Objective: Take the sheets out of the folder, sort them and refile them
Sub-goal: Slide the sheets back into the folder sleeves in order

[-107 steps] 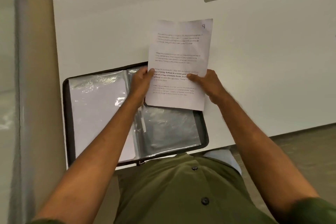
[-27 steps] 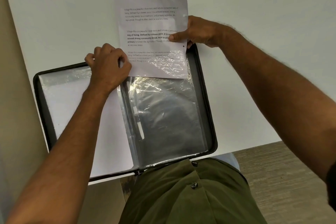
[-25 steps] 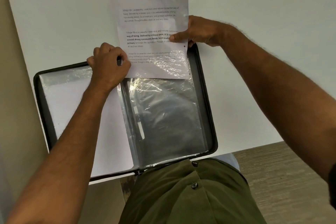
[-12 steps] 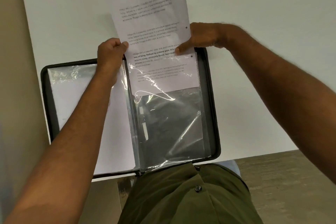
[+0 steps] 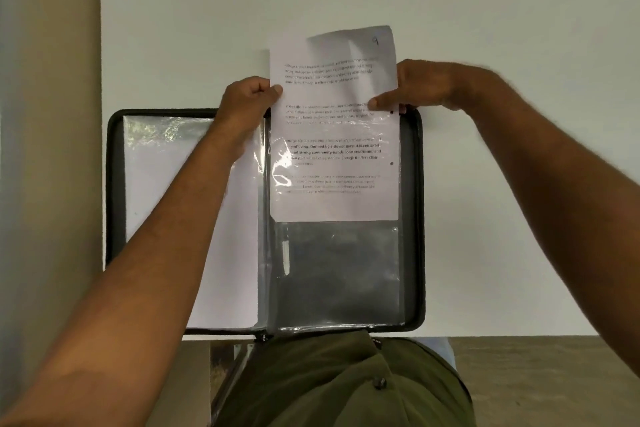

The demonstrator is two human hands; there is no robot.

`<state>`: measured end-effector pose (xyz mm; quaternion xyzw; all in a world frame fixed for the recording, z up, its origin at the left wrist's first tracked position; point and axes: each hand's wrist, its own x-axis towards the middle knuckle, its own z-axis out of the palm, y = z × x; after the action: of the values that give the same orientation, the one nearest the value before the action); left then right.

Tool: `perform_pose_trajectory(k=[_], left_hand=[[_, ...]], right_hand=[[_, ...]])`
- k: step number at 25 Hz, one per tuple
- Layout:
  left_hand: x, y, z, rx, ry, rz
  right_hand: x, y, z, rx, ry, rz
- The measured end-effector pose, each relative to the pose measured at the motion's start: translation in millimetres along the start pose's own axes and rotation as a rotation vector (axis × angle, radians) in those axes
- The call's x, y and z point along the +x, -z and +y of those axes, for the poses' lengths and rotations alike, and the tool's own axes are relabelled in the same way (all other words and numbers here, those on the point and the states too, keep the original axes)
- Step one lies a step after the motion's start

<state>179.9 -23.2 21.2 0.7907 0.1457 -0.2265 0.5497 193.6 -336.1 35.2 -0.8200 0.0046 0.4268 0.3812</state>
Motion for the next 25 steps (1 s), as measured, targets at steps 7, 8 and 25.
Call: perform_pose_trajectory(k=[7,8,25], left_hand=[[1.5,-0.7,-2.5,0.105,-0.026,-0.006],[0.5,0.1,-2.7,0.119,-0.028,-0.033],[1.9,0.8,-9.9,0.162,-0.074,-0.076]], right_hand=[[-0.3,-1.4,-21.5,0.234,0.085,0.198],[3.2,0.0,-22.5,0.276,0.132,0.274],[26.1,-8.0,-52.5,-0.233,0.033,-0.048]])
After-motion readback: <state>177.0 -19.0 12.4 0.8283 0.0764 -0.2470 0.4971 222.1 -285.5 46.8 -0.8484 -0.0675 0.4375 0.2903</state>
